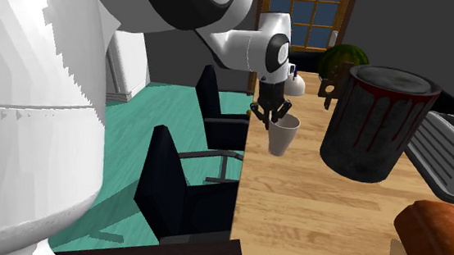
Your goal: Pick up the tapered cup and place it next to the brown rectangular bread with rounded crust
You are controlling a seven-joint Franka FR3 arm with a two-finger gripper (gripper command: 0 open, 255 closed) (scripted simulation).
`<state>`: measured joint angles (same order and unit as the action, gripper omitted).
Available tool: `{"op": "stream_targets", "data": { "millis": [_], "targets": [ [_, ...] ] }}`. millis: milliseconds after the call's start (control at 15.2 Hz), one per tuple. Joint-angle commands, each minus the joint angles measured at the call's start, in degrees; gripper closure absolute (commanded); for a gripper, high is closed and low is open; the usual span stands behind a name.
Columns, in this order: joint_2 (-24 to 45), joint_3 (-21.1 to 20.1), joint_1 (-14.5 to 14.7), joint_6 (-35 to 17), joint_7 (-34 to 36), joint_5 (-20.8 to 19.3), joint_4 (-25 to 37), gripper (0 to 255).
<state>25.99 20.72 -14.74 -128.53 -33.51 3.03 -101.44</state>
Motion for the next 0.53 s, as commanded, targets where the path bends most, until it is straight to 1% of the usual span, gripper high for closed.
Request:
{"op": "stream_targets", "data": {
  "millis": [0,462],
  "targets": [
    [-0.85,0.19,0.12,1.38,0.05,-0.3,0.56,255],
    [-3.28,0.67,0.46,5.82,0.23,-1.16,2.7,255]
  ]
}}
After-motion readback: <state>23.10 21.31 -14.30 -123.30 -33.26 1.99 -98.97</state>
